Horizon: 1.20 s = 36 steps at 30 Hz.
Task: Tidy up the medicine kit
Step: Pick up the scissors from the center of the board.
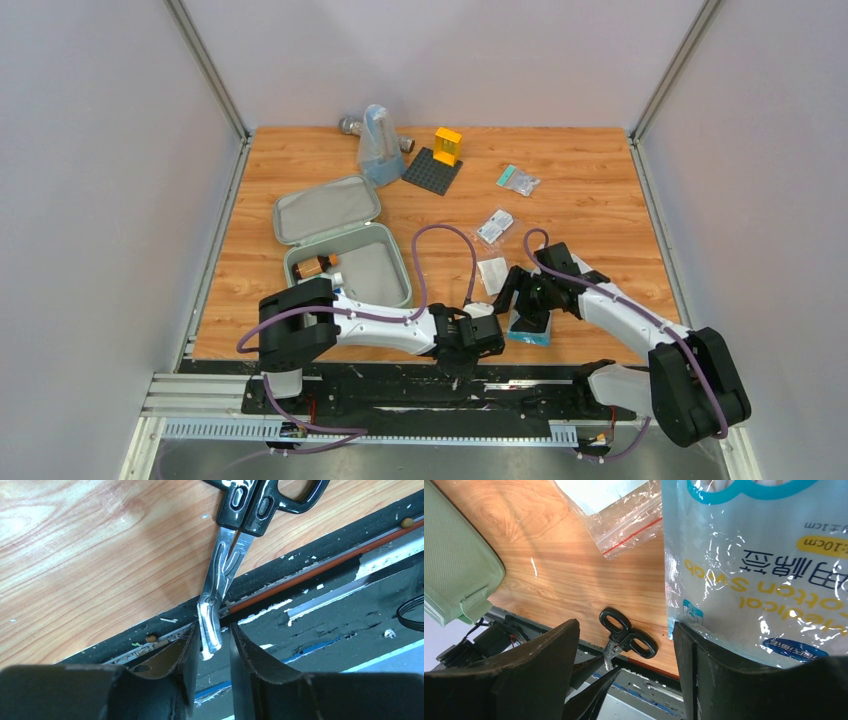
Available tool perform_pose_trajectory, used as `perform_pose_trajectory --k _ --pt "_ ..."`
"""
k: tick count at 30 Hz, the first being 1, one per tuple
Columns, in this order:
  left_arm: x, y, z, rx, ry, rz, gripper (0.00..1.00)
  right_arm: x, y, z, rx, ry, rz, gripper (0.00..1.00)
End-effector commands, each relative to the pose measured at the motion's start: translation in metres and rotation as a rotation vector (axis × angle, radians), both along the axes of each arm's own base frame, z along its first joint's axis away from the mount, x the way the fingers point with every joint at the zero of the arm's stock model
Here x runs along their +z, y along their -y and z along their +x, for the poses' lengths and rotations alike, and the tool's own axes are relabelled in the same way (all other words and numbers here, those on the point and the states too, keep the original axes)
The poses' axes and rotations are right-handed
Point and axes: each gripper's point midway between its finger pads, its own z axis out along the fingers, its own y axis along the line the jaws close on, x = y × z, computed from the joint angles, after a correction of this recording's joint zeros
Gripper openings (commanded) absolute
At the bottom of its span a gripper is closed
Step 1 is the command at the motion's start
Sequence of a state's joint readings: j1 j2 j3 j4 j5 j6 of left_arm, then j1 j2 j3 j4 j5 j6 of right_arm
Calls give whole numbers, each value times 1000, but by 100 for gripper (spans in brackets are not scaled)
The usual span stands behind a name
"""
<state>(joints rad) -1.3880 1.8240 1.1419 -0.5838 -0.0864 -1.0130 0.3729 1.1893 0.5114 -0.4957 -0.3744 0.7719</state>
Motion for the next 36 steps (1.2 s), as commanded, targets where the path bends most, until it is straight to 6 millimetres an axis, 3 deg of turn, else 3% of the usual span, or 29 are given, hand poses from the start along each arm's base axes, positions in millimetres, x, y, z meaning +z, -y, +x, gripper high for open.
perform_pose_trajectory --k 1,12,22,31,36 --pt "-9 -8 9 43 46 51 34 6 -4 2 27 46 21 70" --pt "-3 -9 12 59 65 41 5 10 -2 1 35 63 16 70" --pt "30 -12 21 55 162 13 0 24 -2 7 26 96 14 70" --pt "71 -25 47 101 312 -4 0 36 -3 15 18 122 14 70" --pt "100 -48 73 154 378 12 0 46 -4 21 15 145 11 71"
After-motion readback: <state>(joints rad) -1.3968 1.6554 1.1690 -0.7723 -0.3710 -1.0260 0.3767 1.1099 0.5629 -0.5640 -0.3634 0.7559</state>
